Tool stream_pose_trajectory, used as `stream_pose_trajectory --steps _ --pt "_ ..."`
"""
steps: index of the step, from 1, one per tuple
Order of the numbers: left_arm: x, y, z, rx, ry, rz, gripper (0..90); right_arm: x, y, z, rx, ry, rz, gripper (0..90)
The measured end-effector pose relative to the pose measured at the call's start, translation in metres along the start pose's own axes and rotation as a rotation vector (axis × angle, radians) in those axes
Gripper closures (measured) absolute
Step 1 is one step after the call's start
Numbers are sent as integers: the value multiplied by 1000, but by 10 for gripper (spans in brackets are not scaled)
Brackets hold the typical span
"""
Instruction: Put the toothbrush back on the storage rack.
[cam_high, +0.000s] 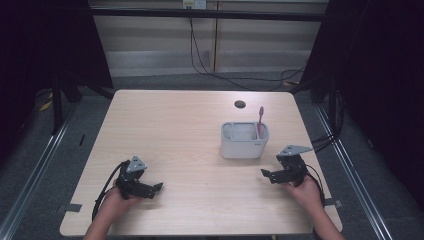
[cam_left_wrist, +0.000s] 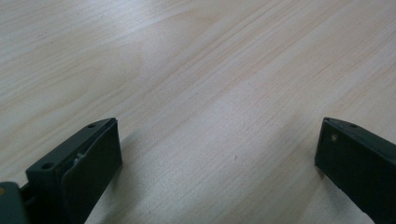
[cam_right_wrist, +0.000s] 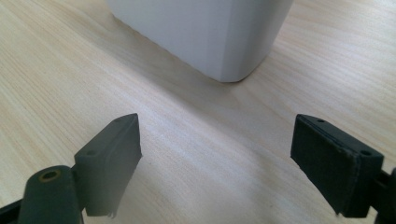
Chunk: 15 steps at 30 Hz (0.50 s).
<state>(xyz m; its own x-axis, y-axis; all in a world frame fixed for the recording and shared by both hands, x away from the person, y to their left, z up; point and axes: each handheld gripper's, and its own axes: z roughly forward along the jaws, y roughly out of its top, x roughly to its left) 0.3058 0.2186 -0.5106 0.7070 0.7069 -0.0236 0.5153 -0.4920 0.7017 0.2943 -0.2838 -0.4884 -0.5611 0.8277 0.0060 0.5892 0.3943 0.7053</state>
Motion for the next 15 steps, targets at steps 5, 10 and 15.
stream_pose_trajectory --steps 5,10,15 --pt "0 0 0 0 -1 0 1 0 -1 3 15 3 -5 158" --pt "0 0 0 5 -2 7 1 -1 -5 6 48 2 -25 157" --pt "0 0 0 6 -1 7 1 -3 -9 9 78 -1 -36 154"
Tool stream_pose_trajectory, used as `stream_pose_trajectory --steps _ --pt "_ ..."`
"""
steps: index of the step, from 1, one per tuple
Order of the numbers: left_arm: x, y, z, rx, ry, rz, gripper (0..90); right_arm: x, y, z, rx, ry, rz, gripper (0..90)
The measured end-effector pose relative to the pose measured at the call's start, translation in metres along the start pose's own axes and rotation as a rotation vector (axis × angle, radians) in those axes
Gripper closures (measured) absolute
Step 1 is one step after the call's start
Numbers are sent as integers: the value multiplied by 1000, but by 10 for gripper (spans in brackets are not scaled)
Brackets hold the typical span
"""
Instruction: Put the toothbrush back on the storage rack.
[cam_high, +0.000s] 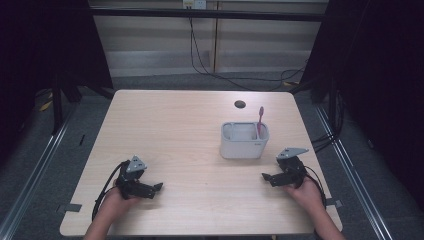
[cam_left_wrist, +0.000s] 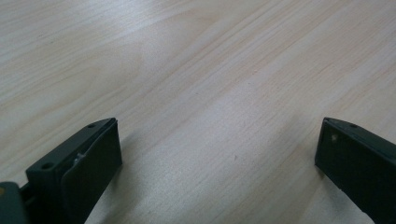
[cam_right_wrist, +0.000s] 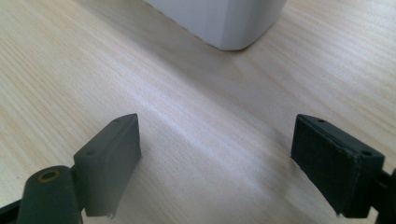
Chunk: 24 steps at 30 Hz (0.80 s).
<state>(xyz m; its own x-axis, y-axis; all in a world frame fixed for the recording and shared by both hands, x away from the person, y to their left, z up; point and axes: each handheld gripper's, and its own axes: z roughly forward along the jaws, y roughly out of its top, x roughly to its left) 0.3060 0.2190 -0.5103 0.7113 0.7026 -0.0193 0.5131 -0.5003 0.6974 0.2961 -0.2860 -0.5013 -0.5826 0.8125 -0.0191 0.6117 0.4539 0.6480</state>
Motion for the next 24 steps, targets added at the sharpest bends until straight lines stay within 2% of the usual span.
stream_pose_trajectory --steps 7,15,20,24 --pt "0 0 0 -7 1 -9 1 -1 -1 0 -3 11 1 150" --pt "0 0 0 -6 1 -7 1 -3 -4 0 -10 31 31 145" --pt "0 0 0 -6 0 -8 1 -5 -6 1 -23 35 15 144" --pt "0 0 0 -6 0 -7 1 -4 -8 0 -31 38 21 143"
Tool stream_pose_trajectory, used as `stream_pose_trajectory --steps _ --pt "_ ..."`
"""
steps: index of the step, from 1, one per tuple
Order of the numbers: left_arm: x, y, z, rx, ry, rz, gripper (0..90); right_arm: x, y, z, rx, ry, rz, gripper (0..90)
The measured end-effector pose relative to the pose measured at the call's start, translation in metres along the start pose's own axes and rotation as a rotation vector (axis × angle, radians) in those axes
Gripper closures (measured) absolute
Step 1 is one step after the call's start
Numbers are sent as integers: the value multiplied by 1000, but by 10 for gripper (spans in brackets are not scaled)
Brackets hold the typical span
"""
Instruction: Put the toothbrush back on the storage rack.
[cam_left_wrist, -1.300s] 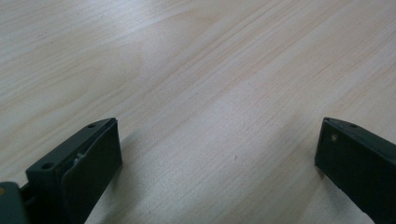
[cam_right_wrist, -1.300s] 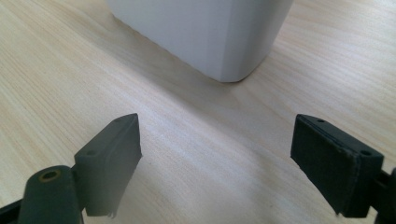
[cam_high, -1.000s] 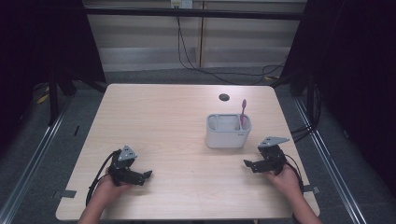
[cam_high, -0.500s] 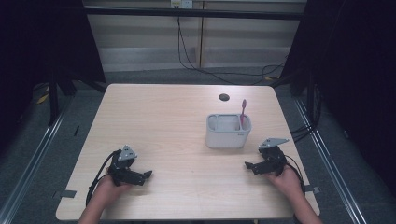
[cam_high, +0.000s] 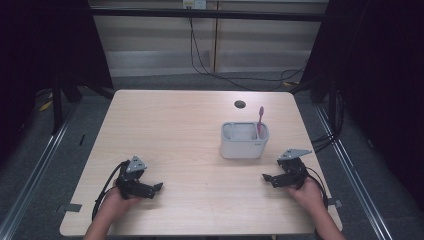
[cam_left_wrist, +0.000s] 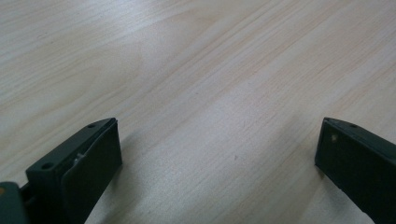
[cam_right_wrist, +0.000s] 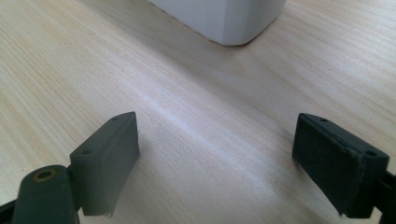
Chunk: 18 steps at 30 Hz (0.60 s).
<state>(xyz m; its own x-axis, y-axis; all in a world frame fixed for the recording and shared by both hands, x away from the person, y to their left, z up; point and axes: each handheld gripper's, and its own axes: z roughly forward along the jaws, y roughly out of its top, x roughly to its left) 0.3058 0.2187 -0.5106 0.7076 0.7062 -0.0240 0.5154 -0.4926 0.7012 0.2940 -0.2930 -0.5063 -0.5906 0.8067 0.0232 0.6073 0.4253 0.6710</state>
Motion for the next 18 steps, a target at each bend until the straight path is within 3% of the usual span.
stream_pose_trajectory --steps 14,18 --pt "0 0 0 0 0 0 1 -3 -9 -1 -73 16 -11 141" --pt "0 0 0 0 0 0 1 -3 -9 -1 -72 16 -14 140"
